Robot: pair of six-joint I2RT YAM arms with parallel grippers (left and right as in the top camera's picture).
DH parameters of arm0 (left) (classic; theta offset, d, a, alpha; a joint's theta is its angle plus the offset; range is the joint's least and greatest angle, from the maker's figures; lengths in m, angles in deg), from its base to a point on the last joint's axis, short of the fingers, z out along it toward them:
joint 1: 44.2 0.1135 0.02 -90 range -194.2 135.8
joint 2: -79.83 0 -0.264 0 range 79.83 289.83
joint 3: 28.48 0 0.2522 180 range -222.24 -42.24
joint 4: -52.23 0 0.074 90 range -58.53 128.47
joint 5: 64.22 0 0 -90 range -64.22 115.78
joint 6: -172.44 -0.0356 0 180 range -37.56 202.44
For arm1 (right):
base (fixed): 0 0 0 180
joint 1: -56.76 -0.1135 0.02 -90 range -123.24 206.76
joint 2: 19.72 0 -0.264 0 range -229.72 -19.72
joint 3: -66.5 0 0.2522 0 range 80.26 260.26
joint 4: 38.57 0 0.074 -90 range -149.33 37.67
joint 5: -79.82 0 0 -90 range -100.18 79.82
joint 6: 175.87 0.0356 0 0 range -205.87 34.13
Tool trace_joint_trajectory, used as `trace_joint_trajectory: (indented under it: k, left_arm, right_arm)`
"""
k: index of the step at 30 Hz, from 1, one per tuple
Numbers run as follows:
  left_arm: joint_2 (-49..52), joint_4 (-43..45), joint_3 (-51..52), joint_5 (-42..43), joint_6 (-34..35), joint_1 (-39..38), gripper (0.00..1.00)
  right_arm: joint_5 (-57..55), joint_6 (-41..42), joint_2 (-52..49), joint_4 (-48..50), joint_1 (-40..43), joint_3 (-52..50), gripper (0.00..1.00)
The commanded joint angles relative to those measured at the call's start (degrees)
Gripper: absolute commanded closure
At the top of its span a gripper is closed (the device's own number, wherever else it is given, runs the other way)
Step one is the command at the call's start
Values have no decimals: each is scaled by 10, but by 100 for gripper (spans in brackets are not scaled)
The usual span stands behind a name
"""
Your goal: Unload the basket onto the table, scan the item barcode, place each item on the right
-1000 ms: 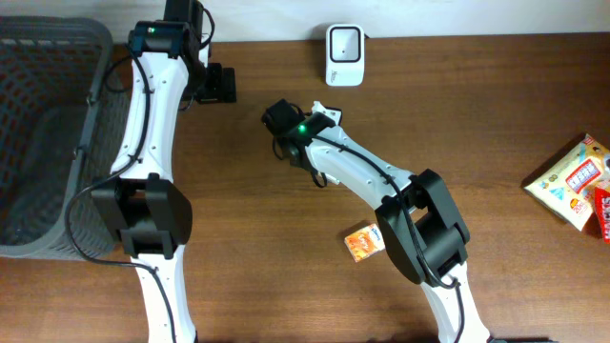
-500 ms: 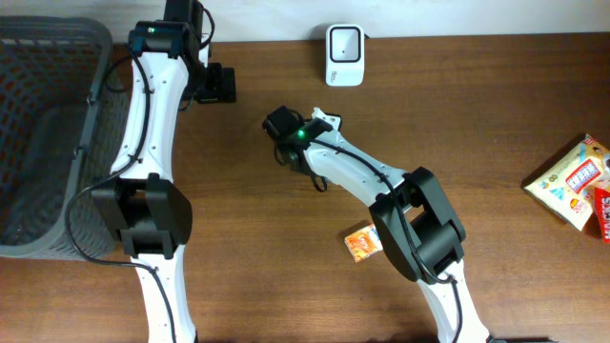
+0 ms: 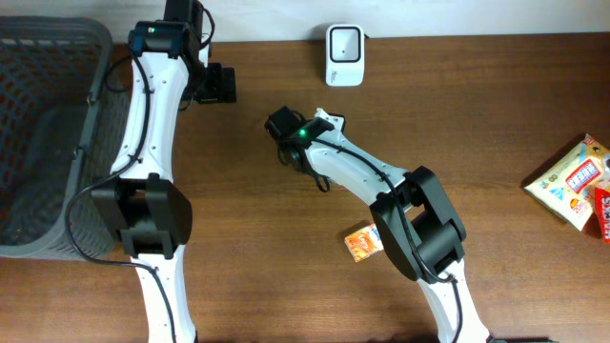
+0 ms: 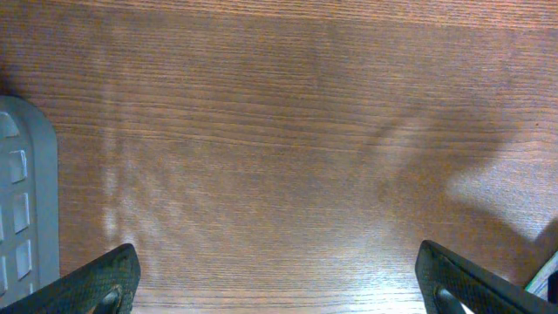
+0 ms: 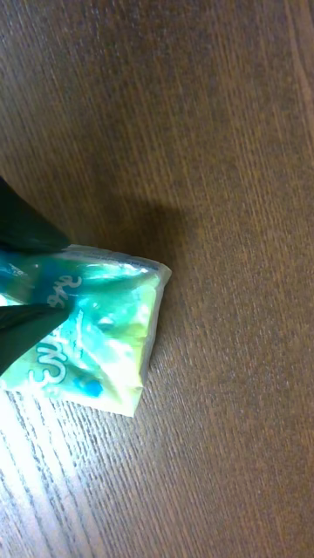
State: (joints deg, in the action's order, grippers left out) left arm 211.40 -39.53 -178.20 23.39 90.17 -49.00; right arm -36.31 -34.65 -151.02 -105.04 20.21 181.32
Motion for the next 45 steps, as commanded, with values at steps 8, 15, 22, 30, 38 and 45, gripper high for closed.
trace_joint_trajectory:
  k: [8,15,22,30,38,45]
  left_arm:
    - [-4,1,1,0,3,-2,1]
    - [-4,1,1,0,3,-1,1]
    - [-4,0,1,0,3,-1,1]
    - [-4,-1,1,0,3,-1,1]
    - [-4,-1,1,0,3,-2,1]
    - [-4,-1,1,0,3,-2,1]
  right_arm:
    - [4,7,-21,3,6,-27,96]
    - [50,-90,2,-68,7,96,96]
    - [184,-228,2,-80,54,211,96]
    - [330,-300,1,-54,166,265,96]
    - [306,-385,-29,-56,124,261,62]
    - [165,-467,-85,-63,41,261,48]
